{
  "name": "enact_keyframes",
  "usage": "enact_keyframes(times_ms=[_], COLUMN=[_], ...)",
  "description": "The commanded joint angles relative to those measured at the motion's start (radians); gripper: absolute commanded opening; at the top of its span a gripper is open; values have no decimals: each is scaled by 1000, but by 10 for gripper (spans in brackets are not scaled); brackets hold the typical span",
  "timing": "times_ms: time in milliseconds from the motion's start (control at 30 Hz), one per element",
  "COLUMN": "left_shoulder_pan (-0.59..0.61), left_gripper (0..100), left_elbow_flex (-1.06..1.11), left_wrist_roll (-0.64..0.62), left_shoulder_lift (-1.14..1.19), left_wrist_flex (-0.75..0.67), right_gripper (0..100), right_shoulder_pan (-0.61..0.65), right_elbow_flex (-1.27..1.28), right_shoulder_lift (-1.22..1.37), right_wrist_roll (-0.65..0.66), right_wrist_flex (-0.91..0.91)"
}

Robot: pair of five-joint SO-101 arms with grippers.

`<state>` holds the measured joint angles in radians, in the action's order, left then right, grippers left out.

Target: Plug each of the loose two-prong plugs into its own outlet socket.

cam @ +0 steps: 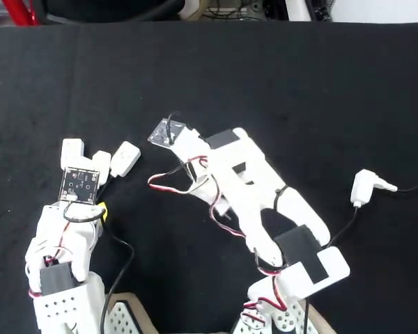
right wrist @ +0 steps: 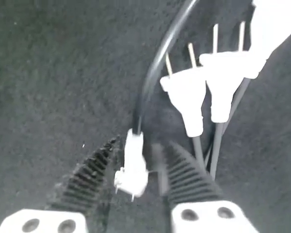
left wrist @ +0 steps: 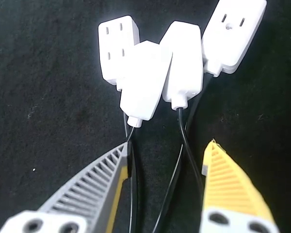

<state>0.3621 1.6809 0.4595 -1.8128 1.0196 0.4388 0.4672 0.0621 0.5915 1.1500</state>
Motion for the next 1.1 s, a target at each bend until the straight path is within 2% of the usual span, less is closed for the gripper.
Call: enact_keyframes(times_ms=[0,167,300,733,1000,1067], left_shoulder_pan=[-10,-10,-10,-12,-12,-12], left_gripper=[246,246,246,246,246,246], left_elbow_flex=[19,19,19,19,19,19], left_wrist_roll=[6,6,6,6,6,6], left_shoulder_lift=[-6,-6,-6,-6,-6,-6], left_wrist_flex=[0,0,0,0,0,0], right_gripper=[242,230,193,170,162,120], right_shoulder_pan=[-3,-35,-46,38,43,25], right_elbow_flex=[-53,-51,-45,-47,-88,-116], right_shoulder_lift=[-5,-8,-2,4,173,180], right_wrist_roll=[-9,-6,32,-2,-32,-41], right_wrist_flex=[23,34,114,141,110,110])
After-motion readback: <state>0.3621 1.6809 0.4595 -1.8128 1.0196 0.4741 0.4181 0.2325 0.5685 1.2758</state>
